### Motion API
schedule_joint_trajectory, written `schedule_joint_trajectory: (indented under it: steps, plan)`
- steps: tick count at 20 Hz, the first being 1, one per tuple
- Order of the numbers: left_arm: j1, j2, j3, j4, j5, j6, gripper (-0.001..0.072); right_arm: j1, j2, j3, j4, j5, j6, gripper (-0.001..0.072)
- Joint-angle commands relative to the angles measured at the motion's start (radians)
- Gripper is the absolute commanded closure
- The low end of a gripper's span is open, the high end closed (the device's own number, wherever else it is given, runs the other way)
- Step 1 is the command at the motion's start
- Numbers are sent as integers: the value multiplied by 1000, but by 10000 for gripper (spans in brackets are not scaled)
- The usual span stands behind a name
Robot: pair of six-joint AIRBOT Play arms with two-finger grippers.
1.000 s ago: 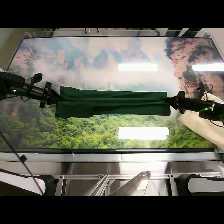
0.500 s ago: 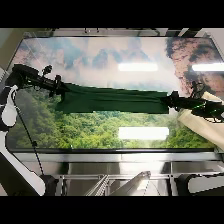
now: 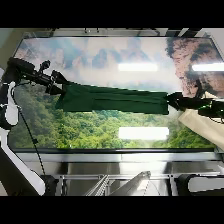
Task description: Fold the shirts.
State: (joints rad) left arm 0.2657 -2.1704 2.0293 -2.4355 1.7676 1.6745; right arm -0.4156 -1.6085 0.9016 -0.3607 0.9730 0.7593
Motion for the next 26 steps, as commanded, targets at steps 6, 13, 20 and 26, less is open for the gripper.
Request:
schedule_joint_trajectory:
  steps: [6,13,20,26]
  plan:
    - [115,205,-148,1,58,-26,20,-58,8,110,-277,71,225,62]
    - [66,280,-252,1,-3,39,595,114,-145,186,-237,73,290,71]
    - [-79,280,-269,-1,-55,85,699,169,-153,283,-178,190,277,692]
    - [-395,211,-268,23,-358,95,695,97,-109,291,-203,332,277,693]
